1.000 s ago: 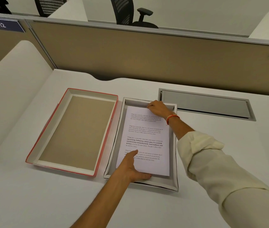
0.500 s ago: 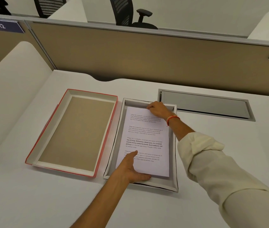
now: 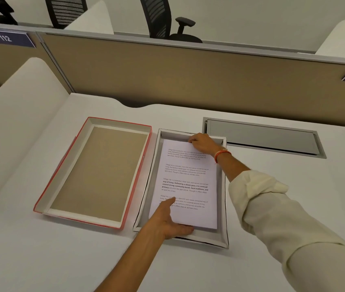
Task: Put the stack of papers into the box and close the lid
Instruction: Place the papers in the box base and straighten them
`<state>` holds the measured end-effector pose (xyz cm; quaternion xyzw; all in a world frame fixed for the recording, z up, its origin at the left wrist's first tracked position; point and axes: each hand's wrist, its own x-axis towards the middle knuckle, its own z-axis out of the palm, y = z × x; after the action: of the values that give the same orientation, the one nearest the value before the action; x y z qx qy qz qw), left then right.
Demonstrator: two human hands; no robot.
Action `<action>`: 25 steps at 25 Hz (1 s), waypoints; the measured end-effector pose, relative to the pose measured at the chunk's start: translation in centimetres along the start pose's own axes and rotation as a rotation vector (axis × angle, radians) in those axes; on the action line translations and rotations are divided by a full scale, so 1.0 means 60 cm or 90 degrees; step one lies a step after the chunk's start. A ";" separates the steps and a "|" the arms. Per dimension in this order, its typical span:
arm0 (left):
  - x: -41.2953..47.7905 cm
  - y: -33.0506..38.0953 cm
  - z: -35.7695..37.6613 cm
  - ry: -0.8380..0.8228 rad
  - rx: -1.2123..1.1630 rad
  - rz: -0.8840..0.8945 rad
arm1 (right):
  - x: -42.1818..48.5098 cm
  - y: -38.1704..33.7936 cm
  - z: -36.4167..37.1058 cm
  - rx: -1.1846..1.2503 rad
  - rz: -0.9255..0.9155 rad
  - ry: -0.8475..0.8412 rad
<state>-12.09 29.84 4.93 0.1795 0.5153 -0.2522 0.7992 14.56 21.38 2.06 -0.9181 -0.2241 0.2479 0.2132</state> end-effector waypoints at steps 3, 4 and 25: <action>-0.010 -0.001 -0.001 -0.011 -0.004 -0.005 | -0.009 -0.004 -0.006 -0.016 -0.007 -0.011; -0.010 -0.001 -0.003 -0.016 -0.005 -0.009 | -0.011 -0.004 -0.008 -0.021 -0.011 -0.016; -0.039 0.059 0.011 0.081 0.561 0.636 | -0.209 -0.028 0.034 0.438 0.106 0.199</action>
<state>-10.31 32.85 7.45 0.7210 0.2651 -0.0276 0.6396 3.20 16.84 5.81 -0.8347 -0.0172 0.1822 0.5194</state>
